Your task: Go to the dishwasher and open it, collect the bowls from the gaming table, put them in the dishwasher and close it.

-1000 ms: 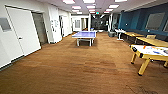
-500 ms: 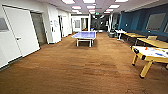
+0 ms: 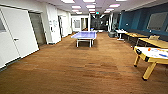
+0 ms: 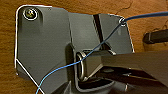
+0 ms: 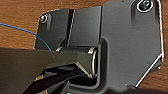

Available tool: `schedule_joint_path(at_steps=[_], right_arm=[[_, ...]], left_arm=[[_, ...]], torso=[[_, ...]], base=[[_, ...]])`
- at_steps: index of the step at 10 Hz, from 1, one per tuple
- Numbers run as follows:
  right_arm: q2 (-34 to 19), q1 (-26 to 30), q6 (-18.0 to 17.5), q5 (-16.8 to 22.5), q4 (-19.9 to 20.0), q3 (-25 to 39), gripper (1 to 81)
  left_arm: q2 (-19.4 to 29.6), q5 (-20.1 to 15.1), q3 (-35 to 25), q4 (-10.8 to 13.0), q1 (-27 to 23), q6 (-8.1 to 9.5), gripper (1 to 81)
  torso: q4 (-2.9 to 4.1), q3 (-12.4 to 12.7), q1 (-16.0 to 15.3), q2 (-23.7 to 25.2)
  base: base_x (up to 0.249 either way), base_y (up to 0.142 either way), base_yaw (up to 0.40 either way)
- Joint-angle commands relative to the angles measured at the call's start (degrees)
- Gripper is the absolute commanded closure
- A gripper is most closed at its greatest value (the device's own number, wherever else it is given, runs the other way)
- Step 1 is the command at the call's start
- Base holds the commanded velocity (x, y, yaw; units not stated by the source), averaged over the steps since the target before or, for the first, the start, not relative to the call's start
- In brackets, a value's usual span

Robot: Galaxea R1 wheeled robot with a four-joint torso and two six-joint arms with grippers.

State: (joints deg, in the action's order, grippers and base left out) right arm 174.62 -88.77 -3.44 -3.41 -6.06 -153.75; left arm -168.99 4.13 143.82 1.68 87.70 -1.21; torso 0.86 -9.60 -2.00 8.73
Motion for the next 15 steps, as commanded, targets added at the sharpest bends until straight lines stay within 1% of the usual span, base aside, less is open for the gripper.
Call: schedule_joint_path(at_steps=[1, 15], right_arm=[[0.05, 2.67, 0.19, 2.80, -0.27, 0.39, 1.0], [0.23, 2.67, 0.27, 2.80, -0.27, 0.39, 1.0]], left_arm=[[0.22, -3.08, -0.38, -0.01, -2.57, 0.24, 1.0], [0.14, -3.16, -0.38, -0.01, -2.49, 0.24, 1.0]], torso=[[0.00, 0.00, 0.00, 0.00], [0.00, 0.00, -0.02, 0.00]], base=[[0.192, 0.000, 0.000], [0.193, 0.000, 0.000]])
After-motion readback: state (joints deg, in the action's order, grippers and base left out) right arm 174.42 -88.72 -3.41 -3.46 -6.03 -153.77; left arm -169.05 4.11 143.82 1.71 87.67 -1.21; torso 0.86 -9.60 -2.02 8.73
